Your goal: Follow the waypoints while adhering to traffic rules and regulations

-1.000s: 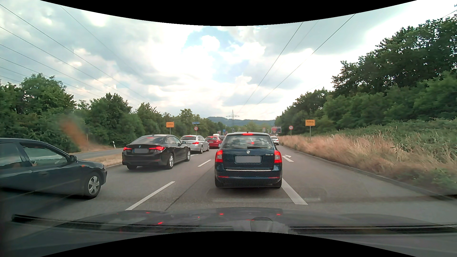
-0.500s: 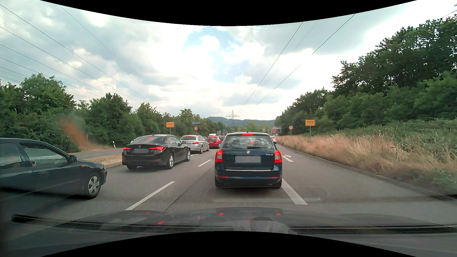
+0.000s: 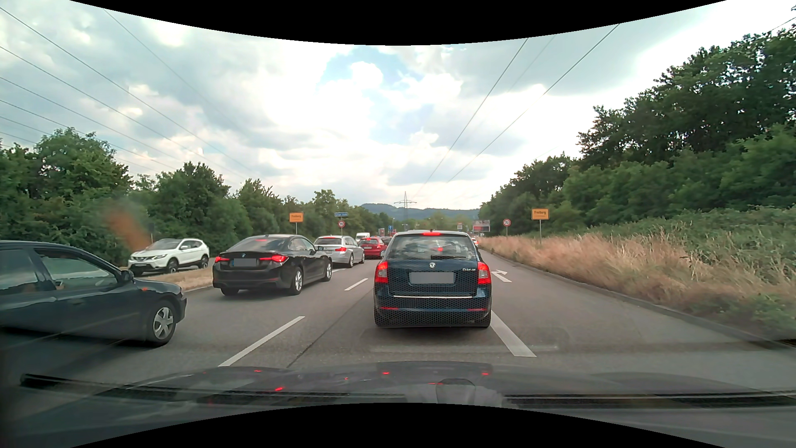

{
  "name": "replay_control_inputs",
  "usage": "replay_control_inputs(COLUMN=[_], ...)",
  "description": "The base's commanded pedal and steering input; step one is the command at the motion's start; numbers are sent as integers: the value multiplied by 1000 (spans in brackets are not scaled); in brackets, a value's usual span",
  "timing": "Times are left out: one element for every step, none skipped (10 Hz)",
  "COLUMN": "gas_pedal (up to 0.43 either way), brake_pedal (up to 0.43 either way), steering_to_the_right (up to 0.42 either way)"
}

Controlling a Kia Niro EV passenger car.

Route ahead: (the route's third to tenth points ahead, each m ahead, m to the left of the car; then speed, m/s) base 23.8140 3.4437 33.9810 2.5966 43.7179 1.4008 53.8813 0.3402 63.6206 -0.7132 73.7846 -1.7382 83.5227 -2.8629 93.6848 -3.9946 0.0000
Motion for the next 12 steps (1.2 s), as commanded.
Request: replay_control_inputs(gas_pedal=[0, 0, 0, 0, 0, 0, 0, 0, 0, 0, 0, 0], brake_pedal=[287, 287, 287, 287, 287, 287, 287, 287, 287, 287, 287, 287], steering_to_the_right=[0, 0, 1, 0, 0, 0, 0, 0, 1, 1, 1, 0])
